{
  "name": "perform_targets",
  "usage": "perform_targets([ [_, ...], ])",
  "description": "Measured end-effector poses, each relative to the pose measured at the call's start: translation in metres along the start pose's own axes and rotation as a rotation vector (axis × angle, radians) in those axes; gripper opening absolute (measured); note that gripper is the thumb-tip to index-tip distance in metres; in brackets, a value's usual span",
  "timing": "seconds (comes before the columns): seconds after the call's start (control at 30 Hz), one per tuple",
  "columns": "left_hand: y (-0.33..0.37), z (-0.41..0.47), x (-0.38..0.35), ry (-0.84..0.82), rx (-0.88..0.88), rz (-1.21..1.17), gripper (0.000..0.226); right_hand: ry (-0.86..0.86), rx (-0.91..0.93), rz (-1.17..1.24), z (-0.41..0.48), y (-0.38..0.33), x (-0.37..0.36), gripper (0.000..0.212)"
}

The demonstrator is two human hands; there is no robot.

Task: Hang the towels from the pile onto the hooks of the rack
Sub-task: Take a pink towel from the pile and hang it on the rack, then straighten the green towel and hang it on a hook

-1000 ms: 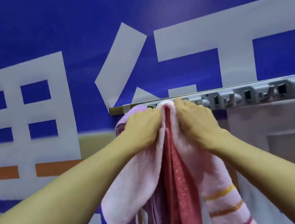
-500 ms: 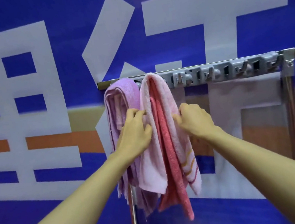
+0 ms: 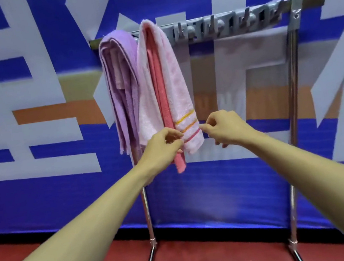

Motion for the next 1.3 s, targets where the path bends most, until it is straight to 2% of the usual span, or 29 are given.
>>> perform_targets([
  [0.17,-0.062,-0.054,-0.056,-0.212,0.166,0.059,0.01,-0.188,-0.13,0.02,-0.071,0.064,-0.057,0.035],
  [0.3,-0.124,-0.097,-0.102,-0.303,0.289,0.06,0.023,-0.41,-0.186,-0.034,-0.122,0.115,-0.121,0.021],
  [0.47,-0.215,-0.128,-0.151,-0.39,0.462,0.092,0.028,-0.56,-0.309,0.047,-0.157,0.177,-0.206,0.024],
  [0.63,-0.296,-0.15,-0.189,-0.447,0.606,0.081,0.008,-0.688,-0.405,0.056,-0.19,0.227,-0.283,0.017],
  [0.77,-0.349,-0.177,-0.217,-0.518,0.719,0.077,0.008,-0.789,-0.493,0.041,-0.226,0.265,-0.332,0.021],
  [0.97,-0.394,-0.226,-0.262,-0.658,0.861,0.049,0.012,-1.027,-0.555,-0.1,-0.301,0.31,-0.394,0.04],
  [1.03,-0.405,-0.239,-0.27,-0.69,0.896,0.039,0.013,-1.035,-0.59,-0.136,-0.323,0.322,-0.408,0.055],
  [1.13,-0.415,-0.25,-0.278,-0.715,0.934,0.016,0.016,-1.026,-0.739,-0.039,-0.349,0.334,-0.43,0.065],
  [1.2,-0.419,-0.255,-0.279,-0.714,0.949,0.012,0.016,-1.018,-0.778,-0.043,-0.355,0.336,-0.439,0.063],
  [1.3,-0.422,-0.257,-0.278,-0.707,0.956,0.001,0.013,-0.999,-0.745,-0.091,-0.354,0.335,-0.445,0.045],
])
Point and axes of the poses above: each hand's wrist, its own z-axis towards the middle knuckle, its own x-axis out of the back of the hand, y = z × x, the point moved 5 cm from there along z, towards the middle knuckle, and after that the axes turned 11 degrees about -z, right-handed, at the moved point
